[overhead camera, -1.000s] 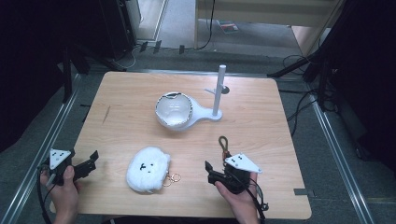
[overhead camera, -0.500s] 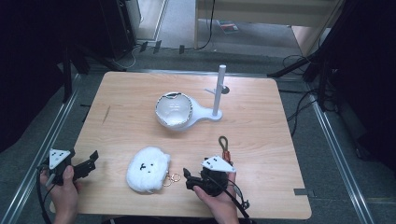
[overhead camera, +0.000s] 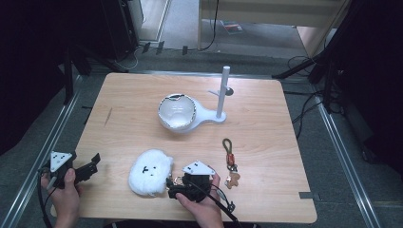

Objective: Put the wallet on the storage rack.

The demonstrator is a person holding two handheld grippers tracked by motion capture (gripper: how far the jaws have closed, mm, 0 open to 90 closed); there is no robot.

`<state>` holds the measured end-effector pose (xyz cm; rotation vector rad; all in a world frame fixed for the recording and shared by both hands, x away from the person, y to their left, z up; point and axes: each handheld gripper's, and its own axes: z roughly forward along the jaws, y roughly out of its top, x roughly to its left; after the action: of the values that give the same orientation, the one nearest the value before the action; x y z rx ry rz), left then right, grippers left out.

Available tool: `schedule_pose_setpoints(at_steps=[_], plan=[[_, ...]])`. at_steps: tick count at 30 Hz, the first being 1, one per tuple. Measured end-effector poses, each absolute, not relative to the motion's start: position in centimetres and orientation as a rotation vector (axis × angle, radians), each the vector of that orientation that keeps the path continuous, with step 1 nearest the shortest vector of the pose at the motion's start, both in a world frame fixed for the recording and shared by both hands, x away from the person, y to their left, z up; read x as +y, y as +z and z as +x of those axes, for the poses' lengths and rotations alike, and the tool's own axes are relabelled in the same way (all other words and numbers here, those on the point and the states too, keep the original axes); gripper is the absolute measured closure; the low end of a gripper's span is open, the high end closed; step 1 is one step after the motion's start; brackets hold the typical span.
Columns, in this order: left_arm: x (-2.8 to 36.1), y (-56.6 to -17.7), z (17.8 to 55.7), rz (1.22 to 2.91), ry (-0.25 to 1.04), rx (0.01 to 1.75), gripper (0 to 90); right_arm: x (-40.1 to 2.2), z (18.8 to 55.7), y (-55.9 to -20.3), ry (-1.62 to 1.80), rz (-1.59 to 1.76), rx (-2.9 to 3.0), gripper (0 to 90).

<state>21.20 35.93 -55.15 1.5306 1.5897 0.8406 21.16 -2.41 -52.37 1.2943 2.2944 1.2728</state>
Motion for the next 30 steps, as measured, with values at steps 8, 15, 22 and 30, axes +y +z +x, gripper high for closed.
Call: schedule_pose_setpoints(at_steps=[8,15,22,30], plan=[[35.9,-55.2,21.2,1.53,0.84,1.589,14.0,-1.0,21.7,-52.5,1.296,1.306,2.316,13.1],[35.9,-55.1,21.2,1.533,0.837,1.59,14.1,0.5,22.7,-52.7,1.302,1.324,2.339,12.1],[35.9,-55.1,21.2,1.541,0.837,1.59,14.1,1.5,24.0,-53.2,1.281,1.335,2.376,11.0],[35.9,-55.2,21.3,1.542,0.841,1.588,14.1,2.4,25.2,-54.0,1.227,1.323,2.418,14.4]])
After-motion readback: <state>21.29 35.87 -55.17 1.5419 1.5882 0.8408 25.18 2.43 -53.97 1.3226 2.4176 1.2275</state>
